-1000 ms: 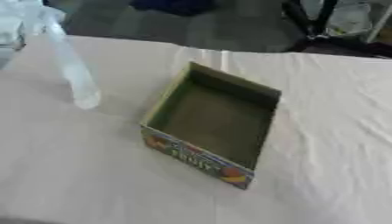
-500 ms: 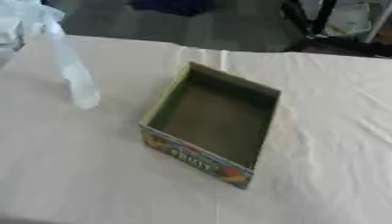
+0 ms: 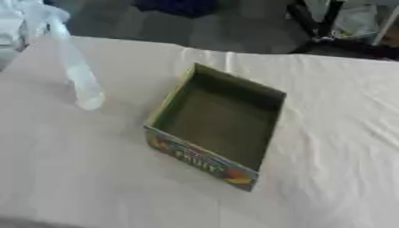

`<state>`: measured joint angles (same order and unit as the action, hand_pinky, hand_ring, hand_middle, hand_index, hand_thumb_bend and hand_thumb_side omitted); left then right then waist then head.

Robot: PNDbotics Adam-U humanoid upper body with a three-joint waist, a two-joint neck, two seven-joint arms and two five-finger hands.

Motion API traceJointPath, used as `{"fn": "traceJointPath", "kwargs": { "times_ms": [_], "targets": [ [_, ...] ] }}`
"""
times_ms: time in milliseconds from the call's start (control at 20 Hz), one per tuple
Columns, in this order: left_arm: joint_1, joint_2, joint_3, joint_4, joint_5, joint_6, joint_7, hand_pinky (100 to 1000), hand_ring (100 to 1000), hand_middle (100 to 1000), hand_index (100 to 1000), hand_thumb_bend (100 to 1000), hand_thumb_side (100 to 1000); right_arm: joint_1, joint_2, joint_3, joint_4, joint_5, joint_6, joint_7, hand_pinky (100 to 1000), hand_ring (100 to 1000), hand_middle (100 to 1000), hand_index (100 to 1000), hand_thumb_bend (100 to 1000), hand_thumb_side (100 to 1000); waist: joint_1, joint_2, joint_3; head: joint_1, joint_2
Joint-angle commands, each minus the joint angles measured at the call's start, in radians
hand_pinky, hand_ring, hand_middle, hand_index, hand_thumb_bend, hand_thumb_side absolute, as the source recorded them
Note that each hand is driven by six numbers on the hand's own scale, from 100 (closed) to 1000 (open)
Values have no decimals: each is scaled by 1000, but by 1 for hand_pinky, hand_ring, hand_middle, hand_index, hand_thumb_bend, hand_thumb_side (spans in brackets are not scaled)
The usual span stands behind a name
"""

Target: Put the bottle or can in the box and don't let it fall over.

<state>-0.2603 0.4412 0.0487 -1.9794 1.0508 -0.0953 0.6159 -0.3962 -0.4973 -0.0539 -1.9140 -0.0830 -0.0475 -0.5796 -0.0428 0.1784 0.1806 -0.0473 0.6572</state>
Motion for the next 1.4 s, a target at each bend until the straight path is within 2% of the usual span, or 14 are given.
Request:
{"fn": "traceJointPath", "kwargs": {
  "times_ms": [50,100,300,350,400,500,650,950,1150,1400],
  "targets": [
    [-20,3,-14,-21,67,8,15,498,554,690,1000,778,643,-17,-16,-2,-14,-4,-1,4,984,939,943,849,508,422,5,-22,-1,3,2],
    [-21,1,-20,-21,78,17,19,458,504,656,1000,775,654,-18,-16,-2,-14,-5,-1,4,984,938,942,849,508,422,5,-22,-1,4,3],
    [-25,-6,-30,-21,126,36,61,229,225,306,1000,755,682,-18,-16,0,-11,-5,-1,6,985,937,941,849,508,422,7,-25,-1,7,5],
    [-26,-8,-31,-21,139,33,74,200,195,259,1000,747,690,-18,-16,0,-10,-6,-1,6,985,937,941,849,508,422,7,-25,-1,8,6],
    [-26,-8,-31,-21,152,31,86,135,129,171,1000,738,707,-17,-16,0,-10,-6,-1,6,984,936,940,849,508,422,7,-26,-1,9,7],
    [-25,-7,-31,-20,171,35,109,100,100,100,1000,729,735,-17,-15,-1,-10,-5,-1,5,985,936,940,849,508,422,7,-26,0,11,7],
    [-27,-6,-28,-12,192,57,128,100,100,100,1000,701,771,-16,-16,0,-10,-6,-2,6,985,935,939,849,508,422,7,-27,1,10,6],
    [-43,-5,-21,18,187,69,146,100,100,100,1000,723,779,-19,-17,1,-10,-6,-2,8,984,934,938,849,502,422,6,-28,3,8,-4],
    [-66,-13,-38,40,188,76,145,100,100,100,1000,731,763,-20,-17,3,-12,-9,-2,9,984,932,936,849,498,423,6,-30,3,9,-7],
    [-101,-20,-56,90,190,110,149,100,100,100,1000,695,783,-19,-17,4,-13,-11,-2,11,984,931,935,849,497,422,7,-31,1,9,-5]
  ]
}}
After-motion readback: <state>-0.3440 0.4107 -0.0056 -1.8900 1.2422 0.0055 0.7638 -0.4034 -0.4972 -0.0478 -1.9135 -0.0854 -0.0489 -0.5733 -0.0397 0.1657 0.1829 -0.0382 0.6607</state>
